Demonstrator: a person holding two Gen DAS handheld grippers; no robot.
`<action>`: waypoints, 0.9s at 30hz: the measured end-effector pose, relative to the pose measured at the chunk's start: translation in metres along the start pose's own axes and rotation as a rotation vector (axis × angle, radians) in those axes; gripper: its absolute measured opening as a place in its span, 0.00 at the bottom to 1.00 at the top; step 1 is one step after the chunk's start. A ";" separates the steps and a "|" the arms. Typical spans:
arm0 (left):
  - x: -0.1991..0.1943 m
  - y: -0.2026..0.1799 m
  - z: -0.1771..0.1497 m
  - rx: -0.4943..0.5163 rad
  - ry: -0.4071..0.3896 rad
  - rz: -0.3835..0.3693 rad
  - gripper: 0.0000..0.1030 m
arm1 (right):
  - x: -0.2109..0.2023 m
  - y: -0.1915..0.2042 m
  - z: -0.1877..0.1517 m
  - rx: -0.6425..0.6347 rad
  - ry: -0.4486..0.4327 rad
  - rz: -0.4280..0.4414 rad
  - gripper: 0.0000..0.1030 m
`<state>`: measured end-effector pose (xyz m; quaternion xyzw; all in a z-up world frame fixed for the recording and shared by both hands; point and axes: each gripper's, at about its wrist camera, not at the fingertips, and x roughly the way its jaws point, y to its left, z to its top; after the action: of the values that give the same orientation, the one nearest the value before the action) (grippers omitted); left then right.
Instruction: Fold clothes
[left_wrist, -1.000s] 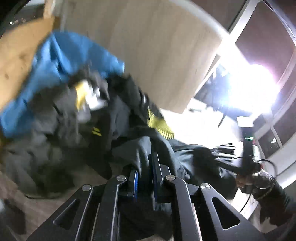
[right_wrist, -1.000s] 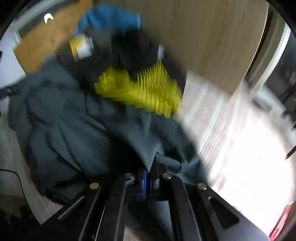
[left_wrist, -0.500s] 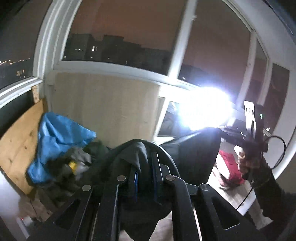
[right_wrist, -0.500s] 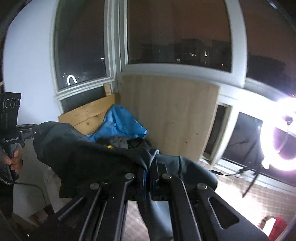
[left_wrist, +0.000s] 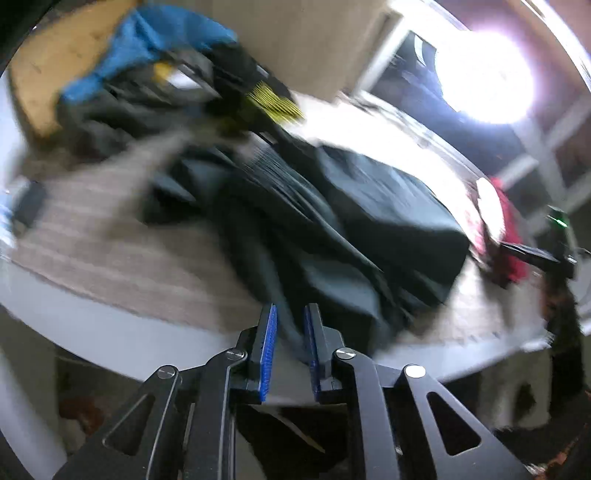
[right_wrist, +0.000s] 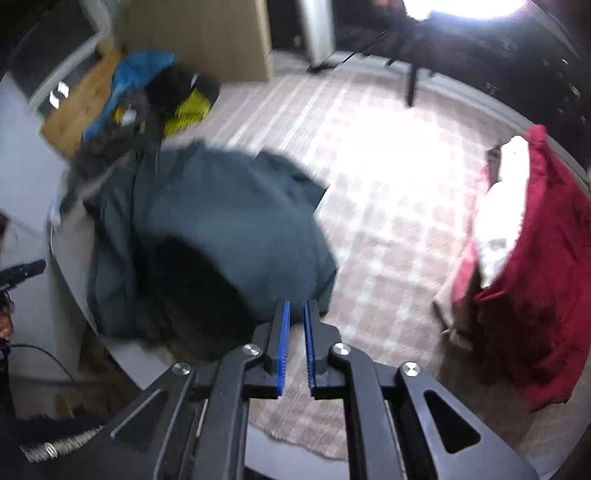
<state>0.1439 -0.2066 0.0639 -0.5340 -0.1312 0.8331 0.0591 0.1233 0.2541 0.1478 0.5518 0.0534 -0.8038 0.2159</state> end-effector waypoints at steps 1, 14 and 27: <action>0.001 0.005 0.007 -0.002 -0.017 0.019 0.35 | -0.004 0.001 0.005 -0.002 -0.026 -0.006 0.28; 0.102 0.030 0.081 0.177 0.024 -0.025 0.31 | 0.156 0.192 0.152 -0.330 0.005 0.242 0.59; 0.055 0.034 0.048 0.317 0.027 -0.132 0.05 | 0.120 0.180 0.097 -0.377 0.041 0.224 0.02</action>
<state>0.0788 -0.2335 0.0251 -0.5194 -0.0321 0.8305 0.1987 0.0769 0.0255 0.1035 0.5203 0.1453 -0.7393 0.4020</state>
